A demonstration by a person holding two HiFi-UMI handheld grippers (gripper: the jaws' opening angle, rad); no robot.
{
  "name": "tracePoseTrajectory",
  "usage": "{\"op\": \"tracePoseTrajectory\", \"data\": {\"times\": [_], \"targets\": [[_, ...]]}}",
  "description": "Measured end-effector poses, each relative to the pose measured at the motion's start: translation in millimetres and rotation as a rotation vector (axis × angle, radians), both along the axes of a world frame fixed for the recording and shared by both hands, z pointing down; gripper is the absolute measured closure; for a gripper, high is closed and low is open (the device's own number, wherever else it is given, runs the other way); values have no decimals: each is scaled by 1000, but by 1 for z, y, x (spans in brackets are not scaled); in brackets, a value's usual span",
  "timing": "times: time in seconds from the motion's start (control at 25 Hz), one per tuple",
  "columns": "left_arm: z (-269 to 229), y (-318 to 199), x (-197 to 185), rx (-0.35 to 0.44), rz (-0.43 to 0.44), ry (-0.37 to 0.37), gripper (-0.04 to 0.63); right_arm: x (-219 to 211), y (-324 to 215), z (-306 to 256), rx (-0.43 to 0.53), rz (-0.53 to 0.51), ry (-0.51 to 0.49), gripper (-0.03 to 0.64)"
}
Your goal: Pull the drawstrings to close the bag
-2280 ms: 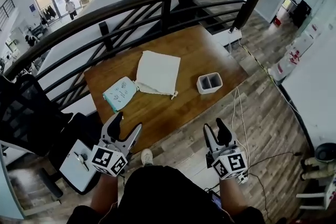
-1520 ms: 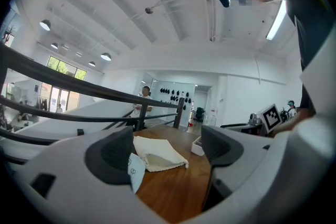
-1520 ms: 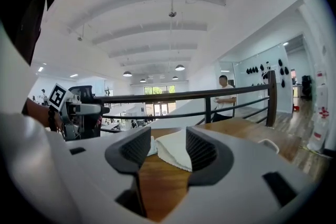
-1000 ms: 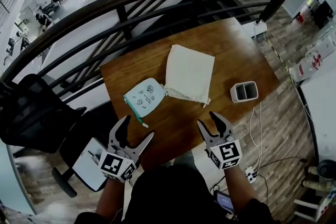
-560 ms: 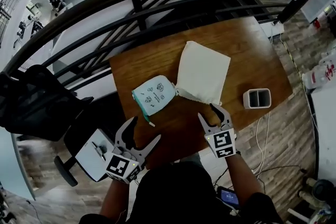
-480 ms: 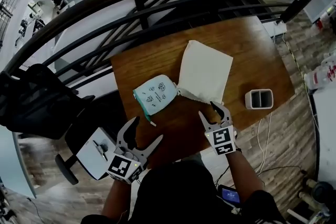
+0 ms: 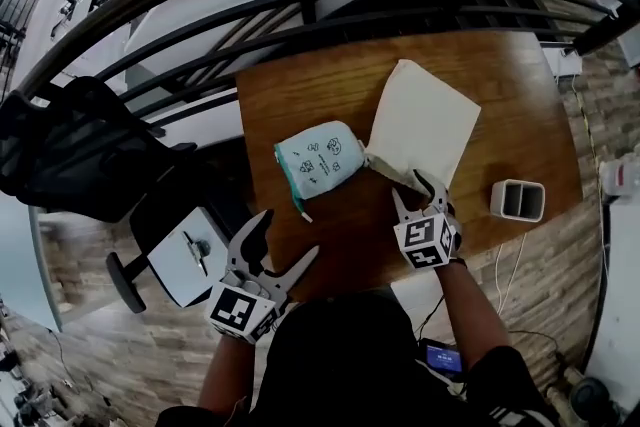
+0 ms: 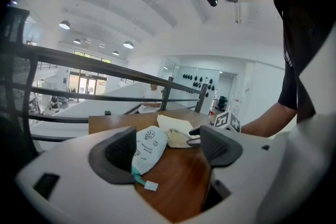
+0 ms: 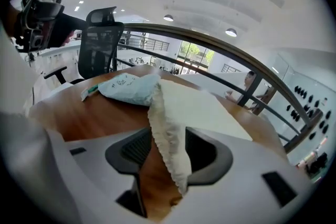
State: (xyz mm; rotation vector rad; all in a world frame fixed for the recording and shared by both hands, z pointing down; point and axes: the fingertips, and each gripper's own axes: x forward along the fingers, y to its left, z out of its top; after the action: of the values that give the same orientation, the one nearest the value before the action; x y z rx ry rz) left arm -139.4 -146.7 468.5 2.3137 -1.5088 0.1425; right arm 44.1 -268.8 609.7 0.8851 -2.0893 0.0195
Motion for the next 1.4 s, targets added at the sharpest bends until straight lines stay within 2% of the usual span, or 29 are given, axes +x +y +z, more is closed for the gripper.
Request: {"op": "tracePoseTrajectory", "data": {"times": [0.16, 0.2, 0.24, 0.48, 0.6, 0.72, 0.88, 1.12, 1.4], "targets": [[7, 6, -7, -25, -31, 1, 209, 2, -11, 14, 11, 26, 76, 446], [9, 8, -8, -32, -35, 2, 209, 3, -12, 15, 18, 35, 90, 480], [11, 9, -8, -38, -37, 3, 209, 3, -12, 15, 25, 43, 93, 547], [25, 14, 0, -71, 26, -4, 234, 5, 5, -2, 45, 64, 35, 581], [31, 9, 11, -68, 81, -3, 311, 8, 20, -14, 45, 71, -5, 584], [45, 5, 28, -93, 167, -14, 353, 10, 37, -24, 41, 61, -42, 584], [76, 7, 48, -151, 273, -18, 353, 9, 65, -38, 42, 42, -101, 586], [118, 12, 74, -216, 433, -116, 353, 7, 89, -50, 38, 48, -148, 586], [137, -1, 98, -224, 547, -157, 353, 9, 105, -54, 40, 39, -168, 586]]}}
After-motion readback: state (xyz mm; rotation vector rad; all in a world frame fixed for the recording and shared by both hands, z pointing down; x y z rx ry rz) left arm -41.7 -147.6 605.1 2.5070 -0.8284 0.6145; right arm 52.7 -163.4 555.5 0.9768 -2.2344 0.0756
